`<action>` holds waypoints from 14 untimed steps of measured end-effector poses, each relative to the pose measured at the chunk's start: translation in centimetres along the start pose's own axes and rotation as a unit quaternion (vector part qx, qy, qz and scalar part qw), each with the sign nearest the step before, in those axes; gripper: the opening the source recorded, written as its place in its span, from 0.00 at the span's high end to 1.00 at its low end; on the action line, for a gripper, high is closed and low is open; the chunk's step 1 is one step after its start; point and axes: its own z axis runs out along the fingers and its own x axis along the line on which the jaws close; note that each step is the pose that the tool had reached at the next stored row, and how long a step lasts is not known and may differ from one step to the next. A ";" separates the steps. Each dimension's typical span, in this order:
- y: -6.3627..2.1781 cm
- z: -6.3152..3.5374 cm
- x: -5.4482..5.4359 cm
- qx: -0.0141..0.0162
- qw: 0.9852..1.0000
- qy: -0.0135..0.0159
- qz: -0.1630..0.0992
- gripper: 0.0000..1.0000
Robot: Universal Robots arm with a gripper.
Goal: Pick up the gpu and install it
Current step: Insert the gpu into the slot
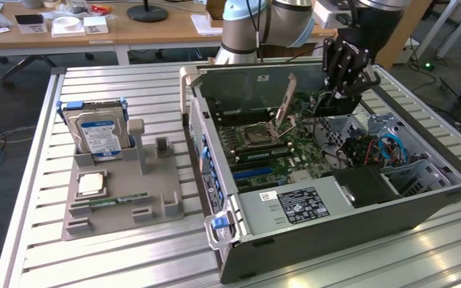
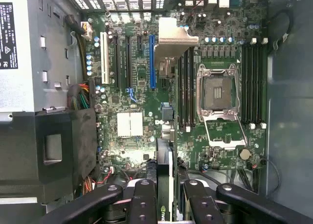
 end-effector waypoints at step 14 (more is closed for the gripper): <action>0.12 0.00 0.0 0.000 1.000 0.000 0.000 0.74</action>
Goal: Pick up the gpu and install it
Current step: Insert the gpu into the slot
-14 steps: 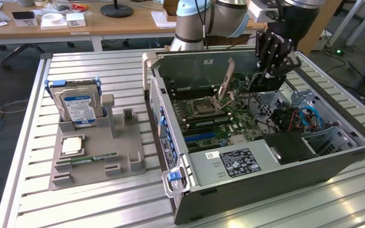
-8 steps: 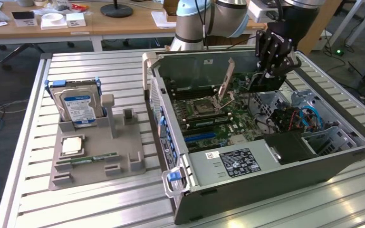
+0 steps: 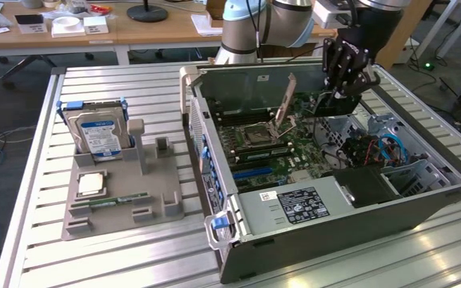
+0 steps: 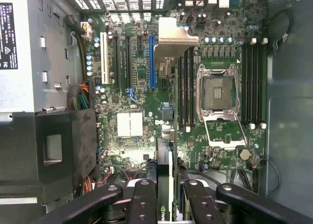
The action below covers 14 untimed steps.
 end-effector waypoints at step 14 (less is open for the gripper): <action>0.94 0.01 0.0 0.000 1.000 0.000 0.000 0.74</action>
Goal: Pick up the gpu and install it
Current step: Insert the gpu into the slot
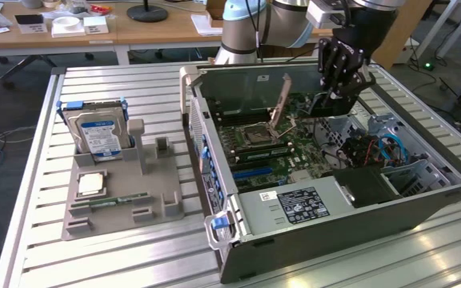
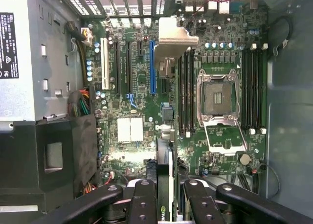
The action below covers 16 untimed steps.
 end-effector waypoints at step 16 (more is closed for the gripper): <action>2.04 0.26 0.1 0.000 1.000 0.000 0.000 0.74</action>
